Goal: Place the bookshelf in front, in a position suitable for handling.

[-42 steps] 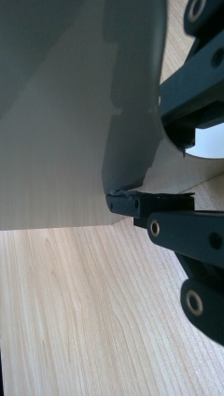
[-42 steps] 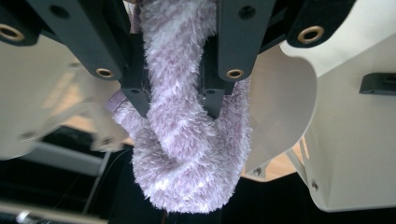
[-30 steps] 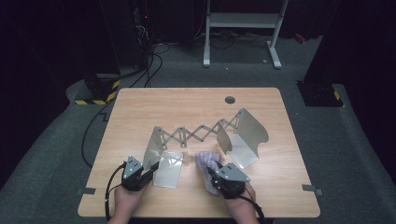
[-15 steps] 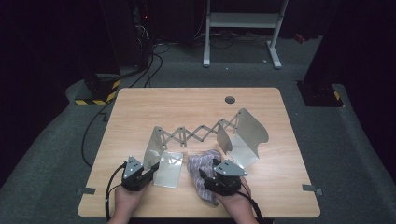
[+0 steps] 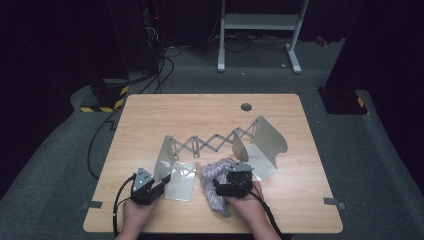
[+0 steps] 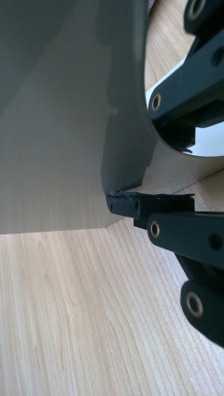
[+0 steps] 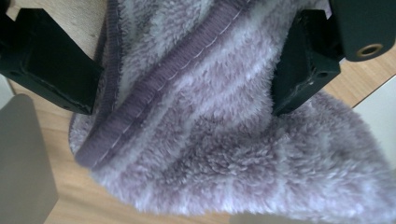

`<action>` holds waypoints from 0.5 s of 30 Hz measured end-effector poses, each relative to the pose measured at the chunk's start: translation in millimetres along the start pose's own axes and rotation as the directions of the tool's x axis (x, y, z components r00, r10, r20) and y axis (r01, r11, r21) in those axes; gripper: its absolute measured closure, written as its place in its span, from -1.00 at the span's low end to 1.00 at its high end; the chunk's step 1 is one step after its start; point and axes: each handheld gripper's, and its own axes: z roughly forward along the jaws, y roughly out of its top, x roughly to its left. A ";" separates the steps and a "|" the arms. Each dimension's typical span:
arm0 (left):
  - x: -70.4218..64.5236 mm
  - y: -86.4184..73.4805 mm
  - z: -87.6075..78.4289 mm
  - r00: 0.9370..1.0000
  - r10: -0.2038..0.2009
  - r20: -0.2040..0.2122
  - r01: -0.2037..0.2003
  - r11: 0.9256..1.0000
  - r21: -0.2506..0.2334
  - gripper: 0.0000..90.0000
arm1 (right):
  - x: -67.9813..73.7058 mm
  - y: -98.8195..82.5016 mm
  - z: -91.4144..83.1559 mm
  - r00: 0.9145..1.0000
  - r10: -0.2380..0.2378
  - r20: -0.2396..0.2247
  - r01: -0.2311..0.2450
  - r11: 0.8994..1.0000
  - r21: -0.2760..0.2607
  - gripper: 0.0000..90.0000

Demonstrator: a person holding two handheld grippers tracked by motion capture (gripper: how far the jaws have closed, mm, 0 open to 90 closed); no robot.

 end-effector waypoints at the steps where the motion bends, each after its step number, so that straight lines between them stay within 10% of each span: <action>1: 0.0 0.0 0.0 1.000 0.000 0.000 0.000 1.000 0.000 0.60 | 0.0 -0.1 1.2 1.000 0.001 -0.019 -0.001 1.000 0.014 -0.62; 15: 0.8 -0.4 0.3 1.000 -0.014 0.004 0.014 1.000 0.001 0.59 | 9.5 -6.9 -2.2 0.988 -0.038 -0.152 0.039 0.999 0.005 0.42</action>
